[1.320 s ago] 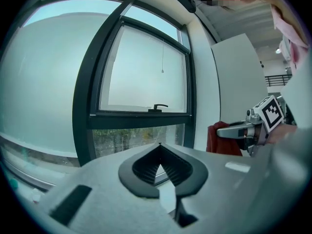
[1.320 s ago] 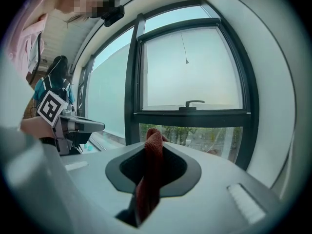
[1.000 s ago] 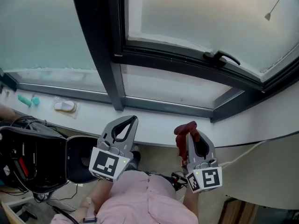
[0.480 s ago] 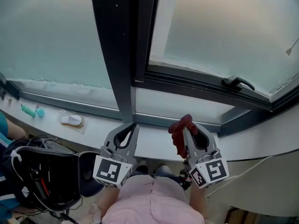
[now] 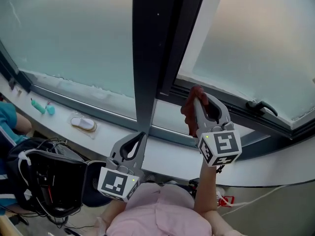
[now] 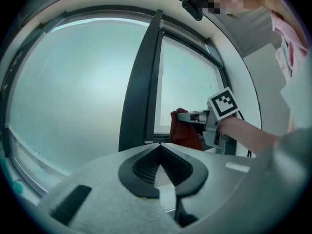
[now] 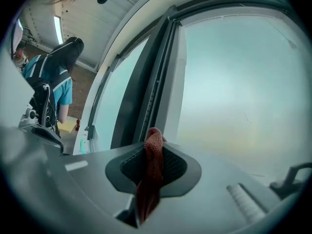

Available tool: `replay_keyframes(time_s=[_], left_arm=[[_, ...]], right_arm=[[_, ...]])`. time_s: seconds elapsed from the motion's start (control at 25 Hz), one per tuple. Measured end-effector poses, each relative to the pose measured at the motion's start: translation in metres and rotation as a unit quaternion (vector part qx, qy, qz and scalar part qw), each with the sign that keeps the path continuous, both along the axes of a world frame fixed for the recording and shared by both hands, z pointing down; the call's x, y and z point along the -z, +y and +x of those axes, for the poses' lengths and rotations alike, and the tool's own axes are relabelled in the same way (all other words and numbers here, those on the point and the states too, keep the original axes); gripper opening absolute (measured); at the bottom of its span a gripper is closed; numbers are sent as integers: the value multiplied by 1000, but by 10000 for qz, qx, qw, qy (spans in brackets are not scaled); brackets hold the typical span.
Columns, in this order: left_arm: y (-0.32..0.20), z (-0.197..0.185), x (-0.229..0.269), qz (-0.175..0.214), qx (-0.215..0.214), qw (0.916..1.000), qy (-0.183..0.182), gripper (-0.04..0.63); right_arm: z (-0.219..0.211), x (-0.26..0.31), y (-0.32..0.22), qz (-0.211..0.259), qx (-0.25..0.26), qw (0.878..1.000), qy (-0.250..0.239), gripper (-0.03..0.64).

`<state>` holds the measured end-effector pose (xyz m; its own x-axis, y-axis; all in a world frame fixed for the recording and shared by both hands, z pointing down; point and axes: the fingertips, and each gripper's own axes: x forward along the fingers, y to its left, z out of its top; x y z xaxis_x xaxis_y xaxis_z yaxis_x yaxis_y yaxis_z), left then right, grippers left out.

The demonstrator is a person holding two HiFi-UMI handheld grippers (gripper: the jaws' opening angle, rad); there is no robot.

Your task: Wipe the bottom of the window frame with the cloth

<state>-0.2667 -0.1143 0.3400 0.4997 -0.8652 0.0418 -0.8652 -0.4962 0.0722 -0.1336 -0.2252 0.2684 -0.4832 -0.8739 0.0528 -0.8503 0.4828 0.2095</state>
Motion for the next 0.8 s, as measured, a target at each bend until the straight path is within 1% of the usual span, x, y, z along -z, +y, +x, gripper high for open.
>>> replay_keyframes(time_s=[0.2, 0.36, 0.56, 0.68, 0.8], left_arm=[[1, -1, 9, 1, 160, 9999, -6, -2], [4, -6, 10, 36, 293, 9996, -2, -3], [9, -15, 12, 37, 397, 9992, 9, -2], [9, -14, 14, 42, 384, 9993, 11, -2], [7, -10, 13, 1, 332, 9994, 16, -2]], right_arm=[[-8, 8, -39, -189, -76, 9996, 208, 54], [-21, -2, -60, -412, -82, 9978, 522, 54], [-37, -19, -72, -601, -169, 9915, 1141, 54], [-38, -30, -78, -742, -228, 9839, 1610, 54], [-37, -39, -83, -856, -266, 9767, 1952, 54]])
